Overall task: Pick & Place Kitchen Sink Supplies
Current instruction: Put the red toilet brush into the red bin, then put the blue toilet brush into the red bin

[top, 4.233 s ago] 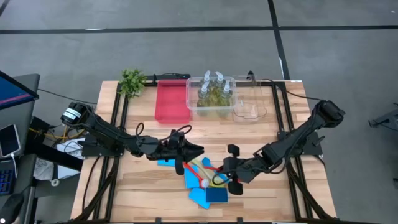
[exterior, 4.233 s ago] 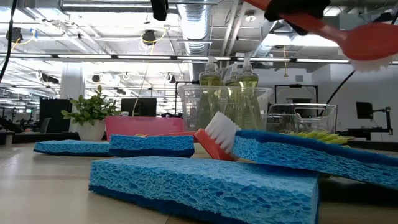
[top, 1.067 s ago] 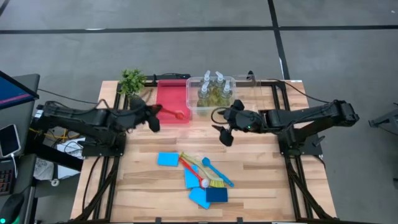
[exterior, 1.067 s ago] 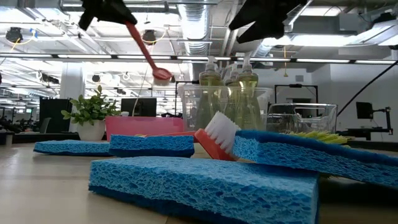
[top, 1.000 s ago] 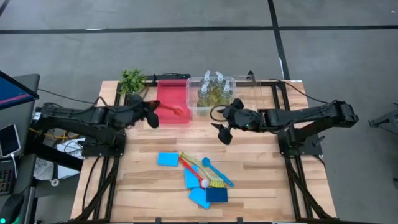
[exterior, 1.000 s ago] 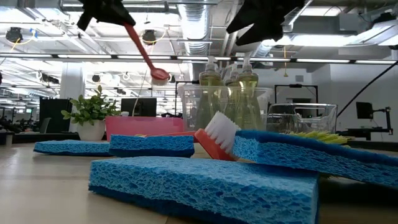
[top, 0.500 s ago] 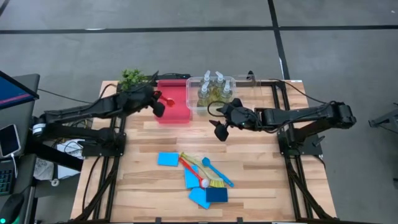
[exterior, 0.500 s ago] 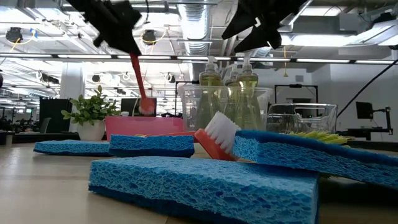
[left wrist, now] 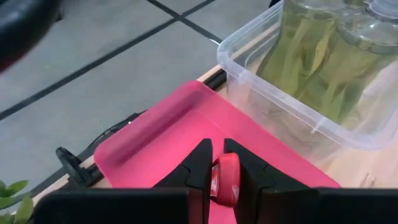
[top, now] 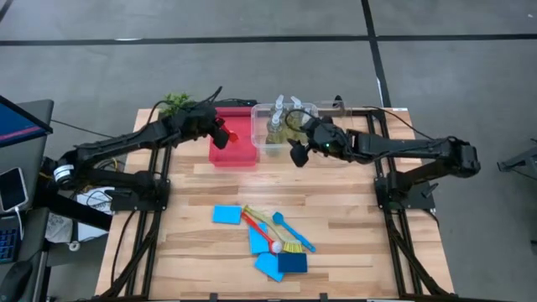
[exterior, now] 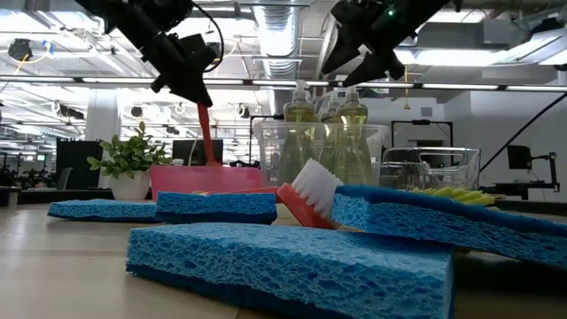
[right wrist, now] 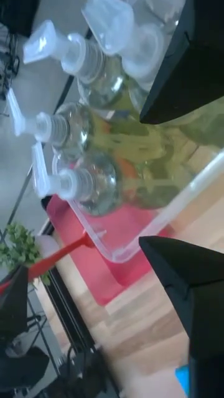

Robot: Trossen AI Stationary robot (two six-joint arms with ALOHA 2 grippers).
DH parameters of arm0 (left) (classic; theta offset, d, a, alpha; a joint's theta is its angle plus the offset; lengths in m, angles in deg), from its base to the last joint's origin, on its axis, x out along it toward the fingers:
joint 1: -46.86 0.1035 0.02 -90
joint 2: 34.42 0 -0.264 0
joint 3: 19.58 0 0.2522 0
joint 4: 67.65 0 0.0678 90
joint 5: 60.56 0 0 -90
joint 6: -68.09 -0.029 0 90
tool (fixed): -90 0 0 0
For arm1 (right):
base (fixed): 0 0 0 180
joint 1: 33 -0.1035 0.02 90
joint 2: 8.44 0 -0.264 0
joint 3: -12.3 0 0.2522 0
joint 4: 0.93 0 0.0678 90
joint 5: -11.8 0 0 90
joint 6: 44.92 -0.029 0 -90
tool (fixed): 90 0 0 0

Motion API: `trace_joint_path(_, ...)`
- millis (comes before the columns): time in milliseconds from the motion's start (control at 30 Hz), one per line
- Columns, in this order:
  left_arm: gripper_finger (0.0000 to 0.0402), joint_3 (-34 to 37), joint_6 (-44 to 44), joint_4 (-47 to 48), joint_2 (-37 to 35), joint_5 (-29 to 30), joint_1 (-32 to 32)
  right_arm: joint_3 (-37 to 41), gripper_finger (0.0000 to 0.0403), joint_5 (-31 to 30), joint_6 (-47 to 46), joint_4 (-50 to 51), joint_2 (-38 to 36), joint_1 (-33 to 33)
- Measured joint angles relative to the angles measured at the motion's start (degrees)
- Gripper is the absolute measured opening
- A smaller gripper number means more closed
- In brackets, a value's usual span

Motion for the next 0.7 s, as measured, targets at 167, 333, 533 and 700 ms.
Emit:
trace_joint_path(167, 0.0038, 0.0, 0.02, -0.32, 0.51, -5.21, 2.03, 0.0, 0.0302, 0.01, 2.51, -0.02, 0.0, 1.71)
trace_joint_path(333, 0.0039, 0.0, 0.0, -1.42, 0.7, -5.02, 2.0, 0.0, 0.0302, 0.01, 3.01, -0.6, 0.0, 2.77)
trace_joint_path(533, 0.0053, 0.0, 0.02, -3.28, 0.7, -2.87, 2.02, 0.0, 0.0302, 0.01, 3.02, -1.42, 0.0, 3.05)
trace_joint_path(700, 0.0089, 0.0, 0.02, -3.44, 0.68, -2.87, 2.02, 0.0, 0.0302, 0.06, 3.02, -1.33, 0.0, 2.73)
